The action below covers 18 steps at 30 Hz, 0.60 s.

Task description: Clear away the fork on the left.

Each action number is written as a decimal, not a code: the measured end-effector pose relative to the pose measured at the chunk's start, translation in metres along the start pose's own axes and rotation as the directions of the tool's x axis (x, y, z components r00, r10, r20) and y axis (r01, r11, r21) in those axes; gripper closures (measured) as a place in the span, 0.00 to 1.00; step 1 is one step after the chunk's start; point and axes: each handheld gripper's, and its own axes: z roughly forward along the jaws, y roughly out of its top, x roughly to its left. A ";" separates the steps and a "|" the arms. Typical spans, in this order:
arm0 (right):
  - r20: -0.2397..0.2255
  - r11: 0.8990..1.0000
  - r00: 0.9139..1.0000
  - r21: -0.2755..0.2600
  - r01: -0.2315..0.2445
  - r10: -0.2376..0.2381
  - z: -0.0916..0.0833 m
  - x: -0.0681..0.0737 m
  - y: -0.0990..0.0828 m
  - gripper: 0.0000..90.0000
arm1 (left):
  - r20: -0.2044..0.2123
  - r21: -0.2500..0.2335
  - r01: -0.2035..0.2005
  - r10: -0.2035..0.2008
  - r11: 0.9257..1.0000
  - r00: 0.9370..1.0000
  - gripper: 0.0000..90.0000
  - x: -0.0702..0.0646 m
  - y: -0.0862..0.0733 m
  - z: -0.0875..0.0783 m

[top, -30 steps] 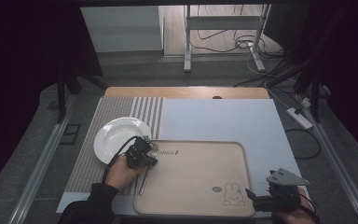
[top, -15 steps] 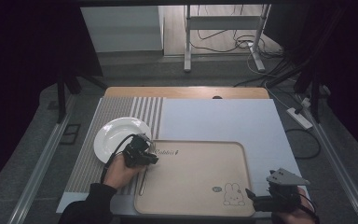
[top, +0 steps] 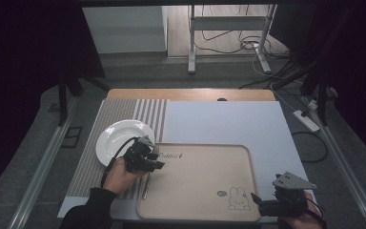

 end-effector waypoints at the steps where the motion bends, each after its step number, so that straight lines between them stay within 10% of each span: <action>1: 0.000 1.000 1.000 0.000 0.001 -0.001 0.000 0.000 0.000 0.00 | 0.000 -0.009 -0.004 0.004 1.000 1.000 0.53 0.000 0.000 -0.001; 18: -0.001 1.000 1.000 0.000 0.001 -0.001 0.000 0.000 0.000 0.00 | -0.047 -0.037 0.004 -0.005 0.999 0.999 0.00 -0.001 -0.005 -0.007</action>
